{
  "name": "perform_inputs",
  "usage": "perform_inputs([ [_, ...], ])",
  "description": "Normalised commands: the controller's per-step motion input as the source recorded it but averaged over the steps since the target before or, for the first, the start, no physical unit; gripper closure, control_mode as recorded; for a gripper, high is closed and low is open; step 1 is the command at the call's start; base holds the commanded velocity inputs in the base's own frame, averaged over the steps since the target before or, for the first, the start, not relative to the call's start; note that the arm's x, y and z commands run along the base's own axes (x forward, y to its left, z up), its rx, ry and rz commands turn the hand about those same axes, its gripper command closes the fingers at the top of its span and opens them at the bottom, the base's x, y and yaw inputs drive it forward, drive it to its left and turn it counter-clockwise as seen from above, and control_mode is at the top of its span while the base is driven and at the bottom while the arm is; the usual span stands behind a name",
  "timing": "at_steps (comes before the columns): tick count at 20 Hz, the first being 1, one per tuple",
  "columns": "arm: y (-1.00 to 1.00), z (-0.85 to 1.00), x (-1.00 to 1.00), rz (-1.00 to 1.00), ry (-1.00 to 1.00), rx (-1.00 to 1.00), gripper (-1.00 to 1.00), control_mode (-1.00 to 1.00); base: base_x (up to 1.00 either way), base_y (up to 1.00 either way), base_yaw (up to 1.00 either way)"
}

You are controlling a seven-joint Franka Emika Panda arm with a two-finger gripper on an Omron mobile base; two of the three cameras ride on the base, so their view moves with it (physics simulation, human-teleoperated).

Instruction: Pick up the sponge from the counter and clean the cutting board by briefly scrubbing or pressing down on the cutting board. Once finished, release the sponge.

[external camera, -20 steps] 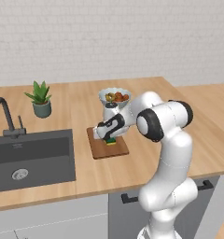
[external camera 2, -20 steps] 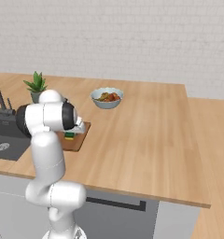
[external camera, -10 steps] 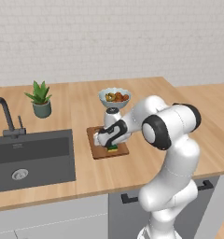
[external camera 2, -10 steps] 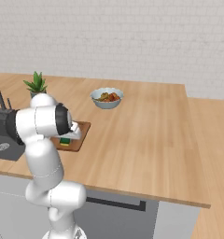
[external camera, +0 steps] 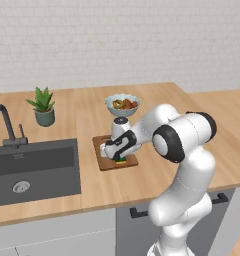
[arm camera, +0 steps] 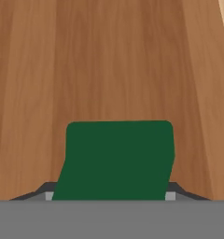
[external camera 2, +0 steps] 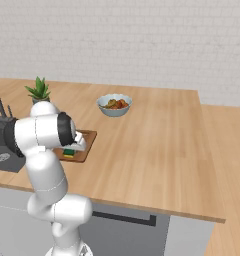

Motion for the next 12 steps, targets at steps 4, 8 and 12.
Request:
perform_inputs([
  [4, 0.14, -0.42, -0.56, 0.00, -0.01, 0.00, 1.00, -1.00, 0.00, 0.00, 0.00],
  [8, 0.21, -0.35, -0.63, 0.00, -0.03, 0.00, 1.00, -1.00, 0.00, 0.00, 0.00],
  [12, 0.27, -0.24, -0.32, 0.00, -0.02, 0.00, 1.00, -1.00, 0.00, 0.00, 0.00],
])
